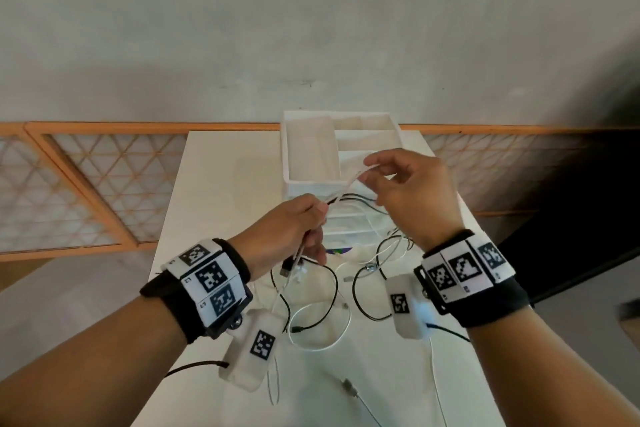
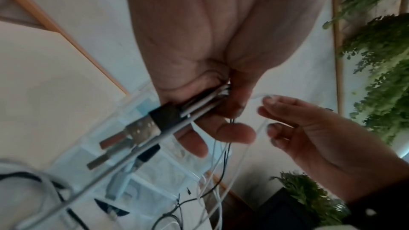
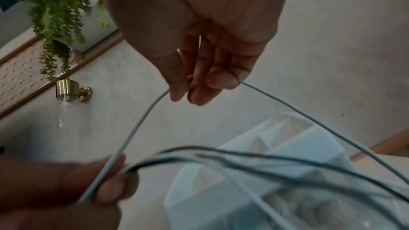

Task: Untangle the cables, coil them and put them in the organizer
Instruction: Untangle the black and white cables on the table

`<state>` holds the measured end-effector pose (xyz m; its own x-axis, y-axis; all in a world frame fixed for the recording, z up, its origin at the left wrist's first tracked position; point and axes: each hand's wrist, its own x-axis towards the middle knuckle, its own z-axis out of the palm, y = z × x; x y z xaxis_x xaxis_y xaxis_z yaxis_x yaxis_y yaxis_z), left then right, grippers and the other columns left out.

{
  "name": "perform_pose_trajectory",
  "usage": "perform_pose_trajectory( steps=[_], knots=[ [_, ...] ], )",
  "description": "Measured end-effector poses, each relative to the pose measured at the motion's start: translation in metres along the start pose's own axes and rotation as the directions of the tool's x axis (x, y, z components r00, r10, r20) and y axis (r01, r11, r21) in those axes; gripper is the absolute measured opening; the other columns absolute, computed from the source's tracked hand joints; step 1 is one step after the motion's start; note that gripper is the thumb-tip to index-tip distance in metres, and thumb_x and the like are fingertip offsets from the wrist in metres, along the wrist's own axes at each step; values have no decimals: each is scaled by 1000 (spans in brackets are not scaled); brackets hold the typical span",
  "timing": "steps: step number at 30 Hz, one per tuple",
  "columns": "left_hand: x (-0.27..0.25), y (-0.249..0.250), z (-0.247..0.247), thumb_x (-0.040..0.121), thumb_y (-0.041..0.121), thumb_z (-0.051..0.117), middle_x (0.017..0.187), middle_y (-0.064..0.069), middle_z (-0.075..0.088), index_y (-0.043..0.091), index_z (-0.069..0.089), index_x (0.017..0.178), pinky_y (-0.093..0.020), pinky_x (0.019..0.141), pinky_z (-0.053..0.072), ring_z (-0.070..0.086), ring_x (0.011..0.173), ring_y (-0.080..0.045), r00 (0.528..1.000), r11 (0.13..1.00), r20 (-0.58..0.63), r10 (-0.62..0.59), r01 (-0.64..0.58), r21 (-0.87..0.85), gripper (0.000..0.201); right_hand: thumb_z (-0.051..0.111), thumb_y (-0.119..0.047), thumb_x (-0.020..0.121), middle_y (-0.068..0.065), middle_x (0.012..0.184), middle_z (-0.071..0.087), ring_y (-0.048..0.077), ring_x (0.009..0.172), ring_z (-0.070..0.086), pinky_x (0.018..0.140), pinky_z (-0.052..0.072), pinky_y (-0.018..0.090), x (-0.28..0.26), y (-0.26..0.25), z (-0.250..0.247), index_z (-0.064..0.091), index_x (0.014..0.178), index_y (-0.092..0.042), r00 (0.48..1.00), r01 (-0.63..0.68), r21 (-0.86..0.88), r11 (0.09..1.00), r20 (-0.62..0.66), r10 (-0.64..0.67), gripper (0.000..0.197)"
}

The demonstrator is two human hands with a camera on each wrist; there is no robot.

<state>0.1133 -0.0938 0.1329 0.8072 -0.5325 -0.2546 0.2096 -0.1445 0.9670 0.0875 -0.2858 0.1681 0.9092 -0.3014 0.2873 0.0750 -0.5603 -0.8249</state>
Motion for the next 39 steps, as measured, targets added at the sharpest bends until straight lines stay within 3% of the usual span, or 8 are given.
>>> perform_pose_trajectory(
  steps=[6, 10, 14, 19, 25, 29, 33, 39],
  knots=[
    [0, -28, -34, 107, 18, 35, 64, -2, 40, 9, 44, 84, -17, 53, 44, 47, 61, -20, 992, 997, -122, -4, 13, 75, 27, 81, -41, 78, 4, 68, 72, 20, 54, 63, 56, 53, 35, 27, -7, -46, 73, 79, -30, 950, -2, 8, 1000, -313, 5, 13],
    [0, -46, -40, 108, 16, 33, 67, -3, 42, 11, 44, 82, -29, 70, 44, 52, 57, -12, 992, 996, -127, -23, 34, 82, 28, 76, -54, 77, 10, 63, 66, 19, 52, 55, 60, 51, 29, 37, -11, -58, 73, 81, -28, 906, -13, 21, 1000, -422, 21, 26],
    [1, -56, -40, 107, 13, 34, 67, -5, 42, 11, 46, 82, -29, 69, 45, 55, 58, -17, 986, 997, -153, -70, 76, 32, 28, 70, -63, 79, -5, 55, 51, 2, 45, 41, 50, 37, 17, 42, -11, -60, 72, 75, -23, 890, -40, 26, 999, -453, 47, 41],
    [3, -53, -39, 107, 13, 34, 64, 0, 48, 12, 47, 80, -24, 66, 47, 61, 67, -19, 989, 991, -141, -32, 50, 122, 30, 71, -57, 85, -6, 45, 51, 9, 40, 43, 51, 40, 20, 38, -24, -61, 65, 65, -16, 903, 64, 200, 978, -429, 29, 45],
    [4, -65, -43, 106, 11, 35, 71, -2, 53, 12, 49, 78, -35, 84, 43, 59, 85, -23, 986, 977, -168, -10, 45, 208, 31, 64, -50, 93, -5, 52, 55, 14, 38, 48, 42, 41, 28, 44, -57, -72, 59, 67, -13, 896, 181, 336, 924, -443, -15, 46],
    [7, -43, -44, 107, 20, 36, 64, 1, 48, 12, 52, 79, -43, 82, 48, 61, 70, -20, 966, 998, -257, -23, 7, -60, 33, 61, -57, 92, -1, 61, 64, 18, 46, 58, 46, 48, 30, 52, -18, -51, 62, 67, -15, 954, 20, 238, 971, -297, 53, 49],
    [7, 0, -53, 106, 27, 39, 60, 3, 40, 14, 54, 82, -37, 65, 47, 43, 54, -15, 945, 917, -326, 22, -149, -369, 31, 59, -51, 93, 8, 67, 69, 26, 62, 67, 73, 60, 46, 47, 59, -35, 67, 70, -16, 969, -224, -67, 972, -123, 214, 43],
    [-2, -4, -64, 104, 27, 46, 65, 3, 35, 11, 56, 89, -27, 52, 32, 31, 50, -10, 950, 978, -312, 28, -91, -189, 24, 48, -63, 93, 10, 80, 67, 28, 66, 71, 76, 63, 46, 45, 117, -50, 68, 100, -8, 711, -703, -92, 706, -120, 693, 59]
  ],
)
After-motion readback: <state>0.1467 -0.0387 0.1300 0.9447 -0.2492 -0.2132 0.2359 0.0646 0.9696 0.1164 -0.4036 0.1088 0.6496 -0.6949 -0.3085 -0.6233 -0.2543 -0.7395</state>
